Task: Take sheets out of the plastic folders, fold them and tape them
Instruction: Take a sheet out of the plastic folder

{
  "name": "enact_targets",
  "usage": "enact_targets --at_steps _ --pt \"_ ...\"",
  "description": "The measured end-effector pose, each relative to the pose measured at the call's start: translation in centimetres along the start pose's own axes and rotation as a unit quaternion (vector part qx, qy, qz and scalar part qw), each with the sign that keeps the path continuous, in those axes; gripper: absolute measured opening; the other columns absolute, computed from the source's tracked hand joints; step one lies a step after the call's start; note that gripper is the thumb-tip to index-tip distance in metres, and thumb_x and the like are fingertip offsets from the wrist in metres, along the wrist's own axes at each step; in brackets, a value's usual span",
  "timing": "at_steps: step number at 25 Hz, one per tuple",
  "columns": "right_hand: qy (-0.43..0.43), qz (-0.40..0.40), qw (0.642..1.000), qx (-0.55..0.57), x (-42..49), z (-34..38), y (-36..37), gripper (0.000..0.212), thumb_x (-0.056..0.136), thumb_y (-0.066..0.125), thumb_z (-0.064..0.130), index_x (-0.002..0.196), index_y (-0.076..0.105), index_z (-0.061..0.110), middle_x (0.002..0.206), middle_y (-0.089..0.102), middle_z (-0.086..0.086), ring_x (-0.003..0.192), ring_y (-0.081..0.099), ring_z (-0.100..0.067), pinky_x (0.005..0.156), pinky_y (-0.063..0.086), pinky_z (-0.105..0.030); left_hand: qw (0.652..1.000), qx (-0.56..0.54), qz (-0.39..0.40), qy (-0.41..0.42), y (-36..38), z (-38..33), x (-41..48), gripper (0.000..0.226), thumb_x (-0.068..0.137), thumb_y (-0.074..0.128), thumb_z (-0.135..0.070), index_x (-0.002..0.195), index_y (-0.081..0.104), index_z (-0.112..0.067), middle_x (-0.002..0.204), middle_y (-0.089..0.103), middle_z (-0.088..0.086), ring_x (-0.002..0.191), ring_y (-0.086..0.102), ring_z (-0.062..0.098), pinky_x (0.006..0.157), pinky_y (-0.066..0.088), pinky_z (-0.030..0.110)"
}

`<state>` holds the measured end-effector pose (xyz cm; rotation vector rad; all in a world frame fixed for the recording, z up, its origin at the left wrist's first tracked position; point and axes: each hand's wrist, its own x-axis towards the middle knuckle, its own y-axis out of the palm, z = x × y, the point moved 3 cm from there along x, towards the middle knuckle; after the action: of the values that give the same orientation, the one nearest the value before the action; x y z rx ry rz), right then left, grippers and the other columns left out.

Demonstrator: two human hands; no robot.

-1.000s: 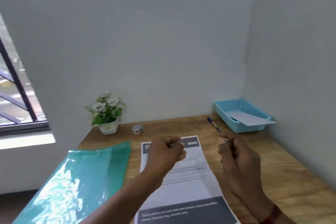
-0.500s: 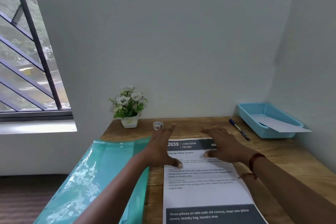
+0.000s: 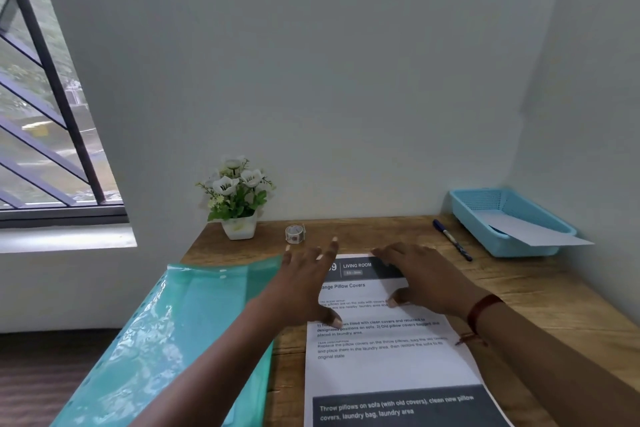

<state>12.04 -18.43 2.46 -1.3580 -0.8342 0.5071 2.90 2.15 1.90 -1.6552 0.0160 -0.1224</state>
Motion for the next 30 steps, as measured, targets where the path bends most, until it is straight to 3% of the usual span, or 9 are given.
enact_targets --at_steps 6,9,13,17,21,23,26,30 --pt "-0.002 -0.069 0.997 -0.024 -1.6 0.5 0.6 0.079 0.08 0.07 0.047 0.148 0.034 0.028 0.153 0.038 0.002 0.135 0.041 -0.021 0.109 0.034 -0.04 1.0 0.016 -0.008 -0.009 0.0 -0.6 -1.3 0.121 0.077 0.067 -0.062 0.148 -0.027 -0.033 0.164 0.0 0.008 0.151 -0.005 0.022 0.113 -0.007 0.068" --pt "0.009 -0.104 0.994 -0.024 -2.2 0.7 0.9 0.074 0.08 0.07 0.049 0.144 0.039 0.03 0.146 0.048 0.005 0.131 0.046 -0.018 0.106 0.035 -0.039 1.0 0.012 -0.026 -0.008 0.0 -0.8 -1.9 0.118 0.079 0.066 -0.061 0.148 -0.026 -0.036 0.164 0.008 0.004 0.151 0.002 0.021 0.113 -0.007 0.069" --pt "0.059 -0.074 0.995 0.026 -2.0 -0.1 1.3 0.091 0.075 0.07 0.058 0.15 0.027 0.03 0.151 0.039 0.004 0.137 0.035 -0.019 0.108 0.036 -0.042 0.999 -0.033 -0.006 -0.04 0.2 0.2 -1.6 0.131 0.066 0.072 -0.07 0.146 -0.027 -0.039 0.164 0.003 0.004 0.151 -0.001 0.025 0.111 -0.011 0.069" --pt "0.092 -0.011 0.994 0.052 -1.4 -0.7 1.2 0.099 0.073 0.068 0.063 0.152 0.018 0.031 0.151 0.038 0.003 0.136 0.034 -0.021 0.107 0.034 -0.045 0.998 -0.04 0.016 -0.04 0.2 0.3 -1.4 0.131 0.066 0.072 -0.07 0.149 -0.023 -0.036 0.162 0.017 0.004 0.149 0.012 0.025 0.113 -0.01 0.067" --pt "0.063 -0.087 0.994 0.029 -2.0 -0.1 0.9 0.089 0.07 0.072 0.061 0.145 0.036 0.029 0.135 0.049 0.004 0.123 0.044 -0.018 0.096 0.039 -0.037 0.999 -0.029 -0.021 -0.03 0.1 -0.2 -1.9 0.124 0.068 0.072 -0.066 0.153 -0.012 -0.034 0.154 0.03 0.002 0.145 0.021 0.024 0.116 -0.009 0.063" --pt "0.063 -0.111 0.991 0.033 -2.3 0.0 0.8 0.087 0.068 0.074 0.059 0.142 0.041 0.028 0.127 0.049 0.003 0.115 0.046 -0.018 0.09 0.039 -0.035 0.997 -0.053 -0.046 -0.023 -0.1 -0.4 -2.2 0.123 0.066 0.076 -0.063 0.154 -0.005 -0.034 0.146 0.034 0.001 0.139 0.027 0.024 0.119 -0.001 0.06" --pt "0.055 -0.132 0.989 0.039 -2.8 0.3 0.9 0.081 0.068 0.078 0.052 0.138 0.046 0.027 0.116 0.051 0.004 0.104 0.05 -0.016 0.087 0.041 -0.034 0.991 -0.105 -0.089 -0.005 -0.8 -1.2 -2.7 0.117 0.064 0.084 -0.05 0.153 0.011 -0.032 0.14 0.04 -0.002 0.131 0.035 0.022 0.117 0.023 0.051" --pt "0.029 -0.163 0.986 0.02 -4.1 1.0 0.9 0.045 0.074 0.079 0.035 0.117 0.064 0.029 0.1 0.056 0.007 0.09 0.054 -0.013 0.084 0.047 -0.036 0.989 0.009 -0.142 0.035 -1.3 -2.2 -3.1 0.095 0.067 0.08 -0.055 0.147 0.034 -0.031 0.129 0.057 -0.006 0.118 0.05 0.016 0.109 0.033 0.049"
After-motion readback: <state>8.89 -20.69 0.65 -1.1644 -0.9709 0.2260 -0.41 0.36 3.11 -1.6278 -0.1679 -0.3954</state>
